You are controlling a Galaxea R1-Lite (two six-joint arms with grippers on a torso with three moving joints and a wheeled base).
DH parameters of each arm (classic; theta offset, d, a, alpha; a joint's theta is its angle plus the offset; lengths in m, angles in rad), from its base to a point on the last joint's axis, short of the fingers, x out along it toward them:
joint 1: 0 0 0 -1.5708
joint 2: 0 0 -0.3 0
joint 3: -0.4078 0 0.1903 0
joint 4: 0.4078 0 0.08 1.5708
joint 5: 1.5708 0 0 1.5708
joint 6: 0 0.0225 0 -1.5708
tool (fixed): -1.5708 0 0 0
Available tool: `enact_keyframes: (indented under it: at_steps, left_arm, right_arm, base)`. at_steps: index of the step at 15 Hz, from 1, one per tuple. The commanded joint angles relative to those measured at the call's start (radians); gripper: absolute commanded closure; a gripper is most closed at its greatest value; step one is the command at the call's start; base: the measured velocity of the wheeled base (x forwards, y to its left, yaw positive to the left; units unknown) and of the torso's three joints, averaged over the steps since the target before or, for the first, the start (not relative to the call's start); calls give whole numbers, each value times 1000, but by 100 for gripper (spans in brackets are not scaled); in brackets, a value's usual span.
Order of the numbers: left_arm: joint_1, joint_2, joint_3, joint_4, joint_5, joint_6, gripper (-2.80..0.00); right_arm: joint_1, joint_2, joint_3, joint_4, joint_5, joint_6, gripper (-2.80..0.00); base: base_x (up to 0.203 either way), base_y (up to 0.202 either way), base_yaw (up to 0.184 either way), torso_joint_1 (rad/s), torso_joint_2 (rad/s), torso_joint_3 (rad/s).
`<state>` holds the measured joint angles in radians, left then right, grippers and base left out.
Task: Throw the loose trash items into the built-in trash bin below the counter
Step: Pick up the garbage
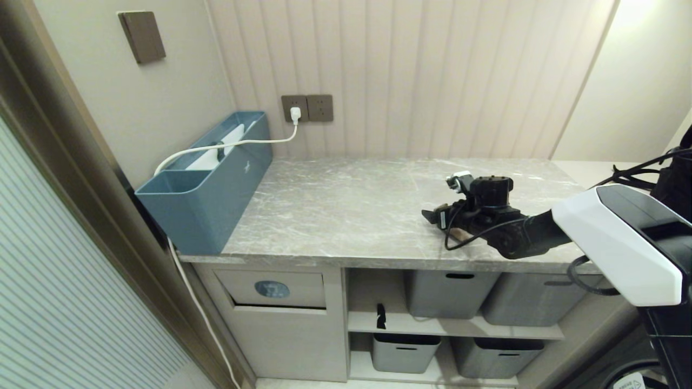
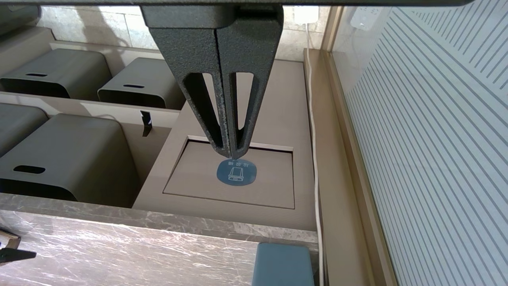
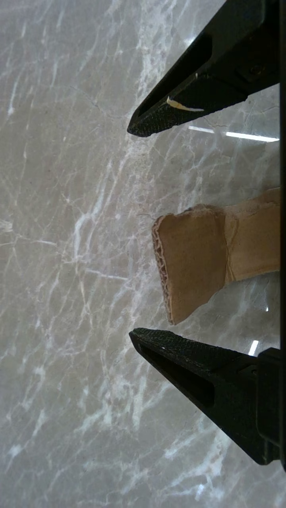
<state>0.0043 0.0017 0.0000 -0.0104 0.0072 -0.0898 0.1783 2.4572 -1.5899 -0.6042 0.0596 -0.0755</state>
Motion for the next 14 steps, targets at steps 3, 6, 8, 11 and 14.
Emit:
enact_keyframes:
  at_steps: [3,6,8,11,14]
  left_arm:
    - [0,1,3,0,0,-1,0]
    - [0,1,3,0,0,-1,0]
    - [0,1,3,0,0,-1,0]
    - [0,1,3,0,0,-1,0]
    - [0,1,3,0,0,-1,0]
  right_arm:
    - [0,9,-12,9,-1,-1,-280]
    - [0,9,-12,18,-1,-1,0]
    - [0,9,-12,24,-1,-1,0]
    - [0,0,-10,26,0,0,0]
    - [0,-22,0,26,0,0,0]
  base:
    - [0,0,0,0,0,0]
    - [0,0,0,0,0,0]
    - [0,0,0,0,0,0]
    - [0,0,0,0,0,0]
    - [0,0,0,0,0,0]
